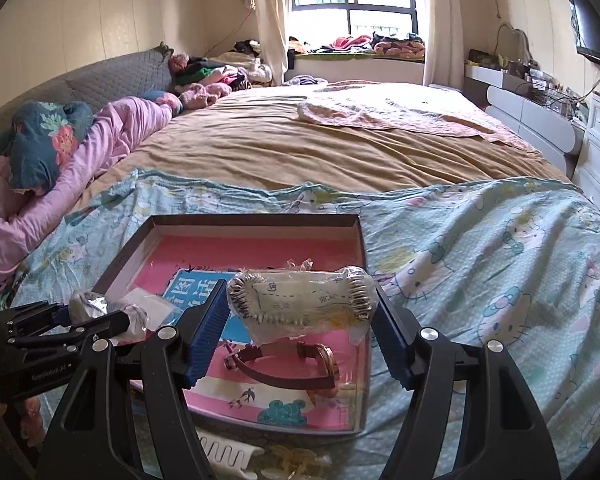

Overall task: Organize jewelry
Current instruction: 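Lower both bags into the tray and open both tools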

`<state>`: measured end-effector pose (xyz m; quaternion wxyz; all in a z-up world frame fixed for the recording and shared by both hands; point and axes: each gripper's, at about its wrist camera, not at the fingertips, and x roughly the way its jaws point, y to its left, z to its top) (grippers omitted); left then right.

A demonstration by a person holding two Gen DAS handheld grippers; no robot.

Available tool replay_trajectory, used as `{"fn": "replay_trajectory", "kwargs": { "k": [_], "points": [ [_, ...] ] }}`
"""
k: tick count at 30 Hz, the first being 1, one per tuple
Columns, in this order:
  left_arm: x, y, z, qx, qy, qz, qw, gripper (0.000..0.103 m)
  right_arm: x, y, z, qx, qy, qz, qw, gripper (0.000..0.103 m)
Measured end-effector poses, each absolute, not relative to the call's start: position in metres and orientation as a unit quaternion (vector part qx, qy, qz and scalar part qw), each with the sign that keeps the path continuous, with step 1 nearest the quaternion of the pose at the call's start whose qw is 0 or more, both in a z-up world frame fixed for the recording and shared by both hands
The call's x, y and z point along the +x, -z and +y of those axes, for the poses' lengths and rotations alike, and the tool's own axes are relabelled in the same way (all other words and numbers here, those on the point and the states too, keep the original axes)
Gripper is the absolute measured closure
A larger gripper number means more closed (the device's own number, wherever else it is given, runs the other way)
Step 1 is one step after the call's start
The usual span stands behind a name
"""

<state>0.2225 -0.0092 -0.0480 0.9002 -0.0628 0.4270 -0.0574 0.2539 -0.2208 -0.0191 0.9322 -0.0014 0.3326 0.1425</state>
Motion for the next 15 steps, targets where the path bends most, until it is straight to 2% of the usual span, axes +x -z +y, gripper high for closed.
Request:
{"fn": "replay_trajectory", "kwargs": {
  "k": [12,15],
  "points": [
    [0.230,0.064,-0.007,-0.060,0.064,0.447,0.890,0.064,0.282,0.041,-0.210,-0.004,-0.135,0.368,0.920,0.036],
    [0.231,0.063,-0.007,-0.058,0.061,0.442,0.893,0.059,0.286,0.046,-0.209,-0.006,-0.134,0.374,0.918,0.036]
  ]
}}
